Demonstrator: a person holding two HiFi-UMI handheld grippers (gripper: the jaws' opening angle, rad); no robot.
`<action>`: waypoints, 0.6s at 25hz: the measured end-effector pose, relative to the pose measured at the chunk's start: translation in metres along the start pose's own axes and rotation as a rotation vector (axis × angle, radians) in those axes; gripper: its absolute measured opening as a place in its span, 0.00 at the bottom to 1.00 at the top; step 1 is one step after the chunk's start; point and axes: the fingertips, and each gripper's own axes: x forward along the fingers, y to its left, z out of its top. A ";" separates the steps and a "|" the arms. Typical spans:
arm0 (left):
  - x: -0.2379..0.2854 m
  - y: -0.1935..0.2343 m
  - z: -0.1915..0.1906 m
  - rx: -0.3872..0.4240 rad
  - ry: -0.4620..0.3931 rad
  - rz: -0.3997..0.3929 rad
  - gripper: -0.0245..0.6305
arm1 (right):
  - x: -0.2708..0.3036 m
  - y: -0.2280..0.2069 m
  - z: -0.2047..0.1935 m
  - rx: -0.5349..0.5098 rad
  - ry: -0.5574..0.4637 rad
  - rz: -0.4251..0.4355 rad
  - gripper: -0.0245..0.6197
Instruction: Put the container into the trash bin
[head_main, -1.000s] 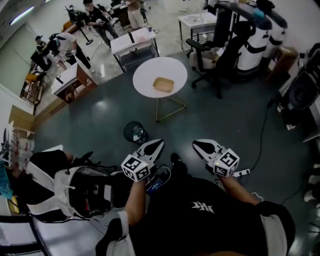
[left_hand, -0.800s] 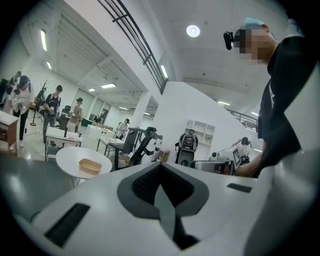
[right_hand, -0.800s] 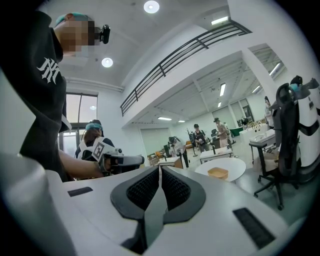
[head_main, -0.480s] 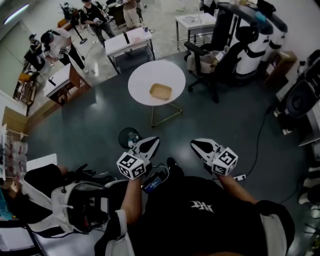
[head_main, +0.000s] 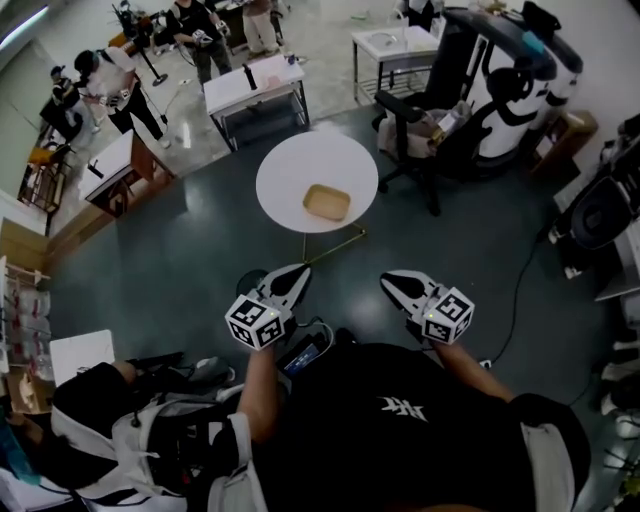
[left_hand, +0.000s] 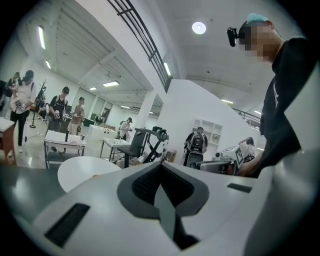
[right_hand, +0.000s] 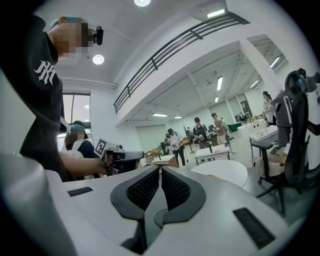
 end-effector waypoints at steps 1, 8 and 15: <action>0.003 0.008 0.002 -0.001 0.004 -0.004 0.04 | 0.006 -0.006 0.001 0.006 0.002 -0.009 0.10; 0.014 0.055 0.005 -0.018 0.026 0.003 0.04 | 0.037 -0.034 0.000 0.050 0.011 -0.049 0.10; 0.040 0.085 0.003 -0.047 0.079 -0.002 0.04 | 0.070 -0.064 0.004 0.086 0.034 -0.056 0.10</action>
